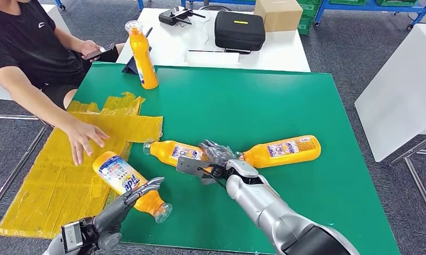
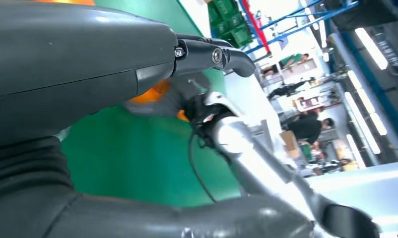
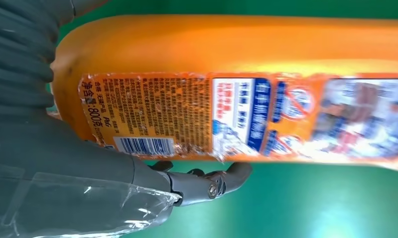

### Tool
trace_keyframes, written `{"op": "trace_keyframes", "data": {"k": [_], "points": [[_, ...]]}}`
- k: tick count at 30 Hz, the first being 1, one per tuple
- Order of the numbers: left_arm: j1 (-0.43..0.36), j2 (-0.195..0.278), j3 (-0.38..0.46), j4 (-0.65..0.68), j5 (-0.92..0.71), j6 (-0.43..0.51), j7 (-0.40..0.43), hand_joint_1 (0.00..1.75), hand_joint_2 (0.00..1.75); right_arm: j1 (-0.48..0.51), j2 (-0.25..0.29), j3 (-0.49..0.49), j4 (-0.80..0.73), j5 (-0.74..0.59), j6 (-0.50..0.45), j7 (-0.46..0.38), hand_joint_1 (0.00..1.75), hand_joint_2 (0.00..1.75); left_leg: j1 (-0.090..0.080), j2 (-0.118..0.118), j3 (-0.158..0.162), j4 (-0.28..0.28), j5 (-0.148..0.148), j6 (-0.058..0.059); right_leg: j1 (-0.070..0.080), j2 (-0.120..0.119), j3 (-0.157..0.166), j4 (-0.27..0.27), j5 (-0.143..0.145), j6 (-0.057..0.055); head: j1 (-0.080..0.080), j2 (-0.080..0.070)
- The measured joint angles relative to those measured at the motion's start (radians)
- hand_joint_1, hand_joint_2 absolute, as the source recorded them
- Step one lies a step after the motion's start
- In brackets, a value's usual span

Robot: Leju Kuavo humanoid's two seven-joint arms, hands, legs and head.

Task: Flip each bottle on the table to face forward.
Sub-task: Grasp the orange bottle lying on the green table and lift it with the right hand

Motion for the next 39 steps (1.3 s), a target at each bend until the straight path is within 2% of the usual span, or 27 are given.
{"op": "trace_keyframes", "data": {"k": [7,11,12,18,27,30,32,34,37,39], "points": [[0.002,-0.021,0.020,-0.020,0.008,-0.015,0.000,0.00,0.00,-0.003,0.004,0.026,0.019,0.026,0.005,0.035,0.03,1.75,0.000,0.000,0.000,0.000,0.000,0.000,0.000,0.000,0.000,0.000,0.000,0.000,0.000,0.000],[0.000,-0.042,0.035,-0.021,0.018,-0.054,0.000,0.00,0.00,-0.011,0.004,0.049,0.039,0.074,0.058,0.111,1.70,1.75,0.000,0.000,0.001,0.000,0.000,0.000,0.000,0.000,-0.005,0.000,0.000,0.000,0.000,0.000],[-0.002,-0.050,0.042,-0.021,0.021,-0.067,0.000,0.00,0.00,-0.015,0.004,0.056,0.046,0.083,0.074,0.131,1.75,1.75,0.000,0.000,0.002,0.000,0.000,0.000,0.000,0.000,-0.007,0.000,0.000,0.000,0.000,0.000],[-0.032,-0.104,0.080,-0.016,0.034,-0.118,0.000,0.00,0.00,-0.023,0.003,0.080,0.081,0.102,0.144,0.186,1.75,1.75,0.000,0.000,0.006,0.000,-0.001,-0.001,-0.001,0.000,-0.005,-0.001,0.000,0.000,0.000,0.000],[-0.057,-0.187,0.167,0.045,0.055,-0.173,0.000,0.00,0.00,-0.022,-0.006,0.078,0.090,0.089,0.126,0.182,1.75,1.75,0.000,0.000,0.011,0.000,-0.001,0.000,-0.002,0.000,-0.001,-0.001,0.000,0.000,0.000,0.000],[-0.063,-0.230,0.225,0.099,0.086,-0.213,0.005,0.00,0.00,-0.017,-0.008,0.059,0.090,0.060,0.076,0.152,1.75,1.75,0.000,0.000,0.011,0.000,-0.001,0.000,-0.002,0.000,0.000,-0.001,0.000,0.000,0.000,0.000],[-0.064,-0.267,0.277,0.149,0.155,-0.252,0.036,0.00,0.87,-0.008,-0.009,0.030,0.088,0.020,0.012,0.102,1.75,1.75,0.000,0.001,0.011,0.000,-0.001,0.000,-0.002,0.001,0.000,-0.001,0.000,0.000,0.000,0.000],[-0.051,-0.306,0.328,0.181,0.273,-0.290,0.101,0.00,1.75,0.009,-0.013,-0.012,0.076,-0.035,-0.062,0.023,1.75,1.75,-0.001,0.002,0.010,0.000,-0.001,0.000,-0.002,0.002,0.003,-0.001,0.000,0.000,0.000,0.000],[-0.005,-0.356,0.386,0.190,0.409,-0.298,0.200,0.00,1.75,0.053,-0.020,-0.085,0.025,-0.101,-0.132,-0.085,1.75,1.75,-0.001,0.002,0.007,0.000,0.000,0.000,-0.002,0.002,0.005,-0.001,0.001,0.001,0.000,0.000],[0.025,-0.378,0.408,0.190,0.432,-0.294,0.226,0.00,1.75,0.082,-0.022,-0.121,-0.014,-0.113,-0.141,-0.108,1.75,1.75,-0.001,0.001,0.005,0.000,0.000,0.000,-0.002,0.002,0.003,-0.001,0.001,0.001,0.000,0.000]]}}
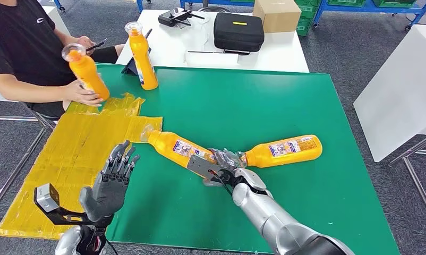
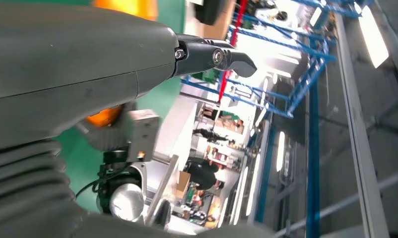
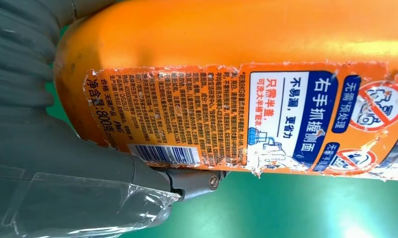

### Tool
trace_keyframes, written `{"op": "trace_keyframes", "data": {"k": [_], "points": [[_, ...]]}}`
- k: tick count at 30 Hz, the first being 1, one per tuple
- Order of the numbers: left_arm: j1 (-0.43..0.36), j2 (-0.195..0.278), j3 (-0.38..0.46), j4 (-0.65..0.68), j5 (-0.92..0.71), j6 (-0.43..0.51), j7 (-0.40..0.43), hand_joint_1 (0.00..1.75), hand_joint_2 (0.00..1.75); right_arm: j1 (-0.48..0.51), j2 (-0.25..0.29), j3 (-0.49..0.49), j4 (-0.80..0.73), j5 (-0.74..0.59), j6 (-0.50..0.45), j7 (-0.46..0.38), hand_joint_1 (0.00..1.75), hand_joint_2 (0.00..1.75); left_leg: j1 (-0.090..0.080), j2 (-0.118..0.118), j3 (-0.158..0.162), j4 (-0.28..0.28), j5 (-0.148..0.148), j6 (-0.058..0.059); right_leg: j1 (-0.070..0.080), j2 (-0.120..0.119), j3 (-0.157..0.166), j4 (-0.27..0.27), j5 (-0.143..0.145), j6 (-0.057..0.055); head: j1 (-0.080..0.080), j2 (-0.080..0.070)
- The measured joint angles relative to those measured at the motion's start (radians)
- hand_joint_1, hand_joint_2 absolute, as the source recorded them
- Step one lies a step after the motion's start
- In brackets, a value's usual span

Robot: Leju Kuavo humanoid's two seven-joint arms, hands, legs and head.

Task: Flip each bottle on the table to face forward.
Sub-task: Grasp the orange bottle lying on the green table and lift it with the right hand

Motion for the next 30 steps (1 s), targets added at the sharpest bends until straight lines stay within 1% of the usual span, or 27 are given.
{"op": "trace_keyframes", "data": {"k": [5,8,11,15,18,23,26,30], "points": [[0.027,-0.028,0.029,0.000,0.010,0.009,0.013,0.00,1.75,0.035,0.000,-0.043,-0.059,-0.006,-0.003,-0.009,1.75,1.75,0.000,-0.001,-0.004,0.000,0.000,0.000,0.000,-0.001,-0.003,0.000,0.000,0.000,0.000,0.000],[0.044,-0.047,0.048,-0.007,0.008,0.068,0.038,0.00,1.75,0.073,0.000,-0.064,-0.118,-0.041,-0.016,-0.060,1.75,1.75,0.000,-0.001,-0.005,0.000,0.000,0.000,0.000,-0.001,-0.004,0.000,0.000,0.000,0.000,0.000],[0.085,-0.083,0.077,-0.036,0.009,0.133,0.077,0.00,1.75,0.155,-0.001,-0.080,-0.270,-0.084,0.000,-0.096,1.75,1.75,0.000,-0.001,-0.008,0.000,0.000,0.000,0.000,-0.001,-0.007,0.000,0.000,0.000,0.000,0.000],[0.127,-0.127,0.106,-0.063,0.024,0.147,0.115,0.00,1.75,0.265,-0.002,-0.079,-0.482,-0.110,0.038,-0.097,1.75,1.75,0.000,-0.001,-0.013,0.000,0.000,0.000,0.000,-0.001,-0.012,0.000,0.000,0.000,0.000,0.000],[0.142,-0.145,0.115,-0.066,0.024,0.140,0.126,0.00,1.75,0.320,-0.004,-0.069,-0.590,-0.120,0.047,-0.102,1.75,1.75,0.000,-0.001,-0.013,0.000,0.000,0.000,0.000,-0.001,-0.012,0.000,0.000,0.000,0.000,0.000],[0.152,-0.161,0.115,-0.066,0.025,0.135,0.133,0.00,1.75,0.373,-0.003,-0.028,-0.693,-0.123,0.046,-0.127,1.75,1.75,0.000,-0.001,-0.013,0.000,0.000,0.000,0.000,-0.001,-0.012,0.000,0.000,0.000,0.000,0.000],[0.154,-0.164,0.115,-0.066,0.031,0.132,0.134,0.00,1.75,0.389,-0.003,0.003,-0.721,-0.116,0.048,-0.131,1.75,1.75,0.000,-0.001,-0.013,0.000,0.000,0.000,0.000,-0.001,-0.012,0.000,0.000,0.000,0.000,0.000],[0.155,-0.166,0.115,-0.066,0.047,0.125,0.137,0.00,1.75,0.396,0.000,0.047,-0.721,-0.100,0.052,-0.122,1.75,1.75,0.000,-0.001,-0.013,0.000,0.000,0.000,0.000,-0.001,-0.012,0.000,0.000,0.000,0.000,0.000]]}}
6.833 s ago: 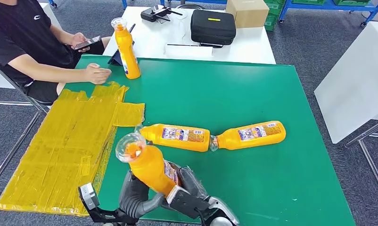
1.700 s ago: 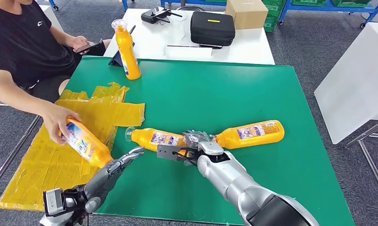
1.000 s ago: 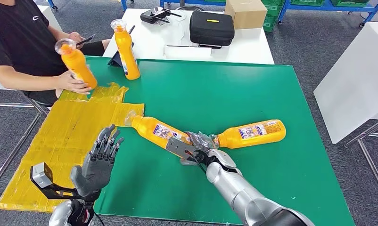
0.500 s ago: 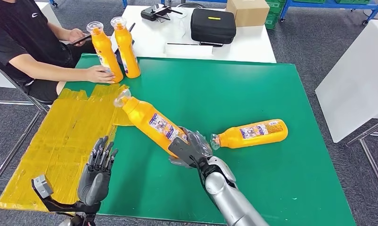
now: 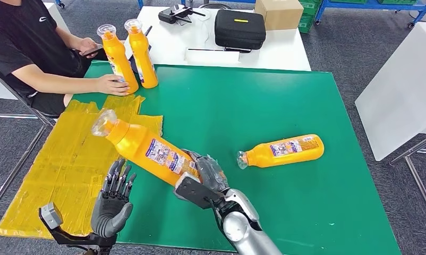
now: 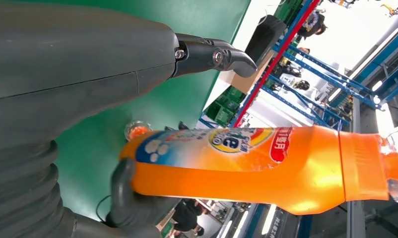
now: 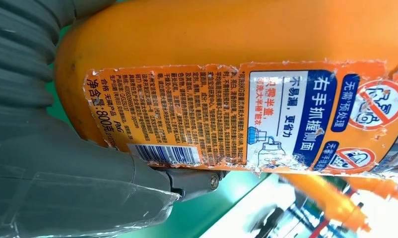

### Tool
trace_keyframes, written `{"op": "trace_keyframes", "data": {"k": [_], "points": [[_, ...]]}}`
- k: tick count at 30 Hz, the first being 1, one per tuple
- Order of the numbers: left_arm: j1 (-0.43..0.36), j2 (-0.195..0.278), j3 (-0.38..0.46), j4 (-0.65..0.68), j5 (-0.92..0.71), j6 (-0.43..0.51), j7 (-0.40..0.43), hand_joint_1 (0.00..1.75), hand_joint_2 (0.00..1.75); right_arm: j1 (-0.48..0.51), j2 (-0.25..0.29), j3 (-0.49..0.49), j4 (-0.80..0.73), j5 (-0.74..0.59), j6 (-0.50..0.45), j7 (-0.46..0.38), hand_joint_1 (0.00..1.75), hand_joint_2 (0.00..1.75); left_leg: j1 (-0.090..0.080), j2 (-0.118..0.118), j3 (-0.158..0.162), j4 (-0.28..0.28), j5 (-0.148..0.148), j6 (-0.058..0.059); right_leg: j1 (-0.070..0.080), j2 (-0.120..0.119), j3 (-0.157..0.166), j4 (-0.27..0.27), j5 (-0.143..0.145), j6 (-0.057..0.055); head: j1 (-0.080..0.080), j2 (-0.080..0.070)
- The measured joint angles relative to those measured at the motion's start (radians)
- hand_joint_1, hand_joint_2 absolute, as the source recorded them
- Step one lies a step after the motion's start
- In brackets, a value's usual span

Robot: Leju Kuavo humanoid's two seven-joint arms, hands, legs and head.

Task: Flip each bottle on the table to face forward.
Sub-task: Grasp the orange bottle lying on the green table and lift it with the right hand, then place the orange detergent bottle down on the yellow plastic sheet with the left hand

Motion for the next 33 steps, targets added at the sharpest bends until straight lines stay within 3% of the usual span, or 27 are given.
{"op": "trace_keyframes", "data": {"k": [17,22,33], "points": [[0.000,-0.004,-0.005,0.001,0.072,-0.016,0.020,0.00,1.75,0.006,0.044,0.116,0.136,0.092,-0.004,-0.001,1.75,1.75,0.000,0.000,0.000,0.000,0.000,0.000,0.000,0.000,0.000,0.000,0.000,0.000,0.000,0.000],[0.007,-0.005,-0.004,0.012,0.146,-0.028,0.035,0.00,1.75,-0.025,0.052,0.259,0.298,0.088,-0.051,-0.011,1.75,1.75,0.000,0.000,0.000,0.000,0.000,0.000,0.000,0.000,-0.008,0.000,0.000,0.000,0.000,0.000],[0.031,-0.005,0.010,0.028,0.174,-0.041,0.035,0.00,1.75,-0.043,0.052,0.323,0.356,0.090,-0.052,-0.010,1.75,1.75,0.000,0.000,-0.001,0.000,0.000,0.000,0.000,0.000,-0.010,0.000,0.000,0.000,0.000,0.000]]}}
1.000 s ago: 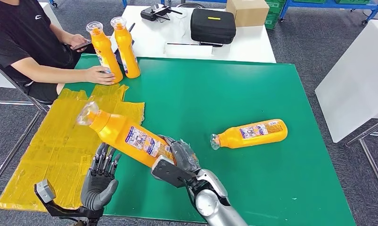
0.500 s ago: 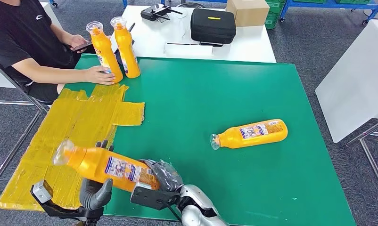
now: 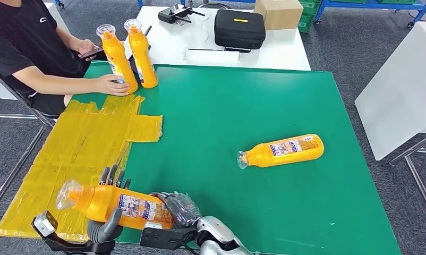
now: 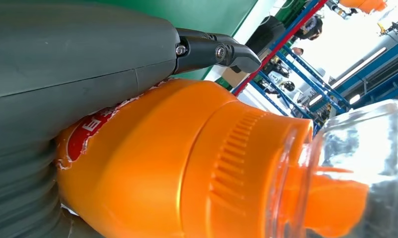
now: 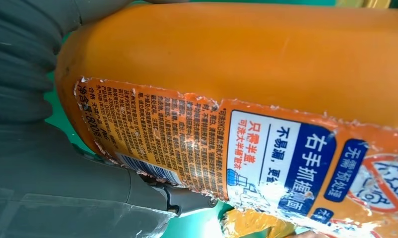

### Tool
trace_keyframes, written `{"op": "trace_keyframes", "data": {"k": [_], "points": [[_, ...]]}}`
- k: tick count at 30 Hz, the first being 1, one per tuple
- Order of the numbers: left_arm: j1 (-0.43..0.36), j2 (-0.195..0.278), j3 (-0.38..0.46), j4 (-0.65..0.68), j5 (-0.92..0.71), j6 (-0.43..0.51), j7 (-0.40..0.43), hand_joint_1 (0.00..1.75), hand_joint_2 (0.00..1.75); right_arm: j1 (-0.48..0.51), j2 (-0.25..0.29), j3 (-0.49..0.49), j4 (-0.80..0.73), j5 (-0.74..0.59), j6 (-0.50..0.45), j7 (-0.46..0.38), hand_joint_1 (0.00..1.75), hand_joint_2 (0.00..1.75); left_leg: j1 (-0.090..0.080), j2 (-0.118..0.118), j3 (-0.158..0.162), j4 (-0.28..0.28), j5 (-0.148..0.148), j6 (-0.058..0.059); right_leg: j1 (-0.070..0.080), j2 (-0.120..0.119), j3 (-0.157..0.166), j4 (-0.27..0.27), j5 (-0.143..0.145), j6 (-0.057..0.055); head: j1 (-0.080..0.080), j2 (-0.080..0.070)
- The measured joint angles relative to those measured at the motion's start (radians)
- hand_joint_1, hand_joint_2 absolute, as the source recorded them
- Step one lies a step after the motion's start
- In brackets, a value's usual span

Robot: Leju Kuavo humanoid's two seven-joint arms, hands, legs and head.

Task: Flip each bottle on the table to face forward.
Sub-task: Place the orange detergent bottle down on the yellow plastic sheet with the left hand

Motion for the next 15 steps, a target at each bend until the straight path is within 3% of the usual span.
{"op": "trace_keyframes", "data": {"k": [4,15], "points": [[0.003,0.000,0.016,0.010,0.004,-0.022,0.009,1.73,1.75,-0.004,0.000,0.016,0.007,0.000,-0.001,0.000,1.75,1.75,0.000,0.000,0.000,0.000,0.000,0.000,0.000,0.000,0.000,0.000,0.000,0.000,0.000,0.000],[-0.002,-0.004,0.039,0.021,-0.006,-0.054,0.005,1.75,1.75,-0.002,-0.001,0.003,0.009,0.018,-0.008,0.000,1.75,1.75,0.000,0.000,0.000,0.000,0.000,0.000,0.000,0.000,0.000,0.000,0.000,0.000,0.000,0.000]]}}
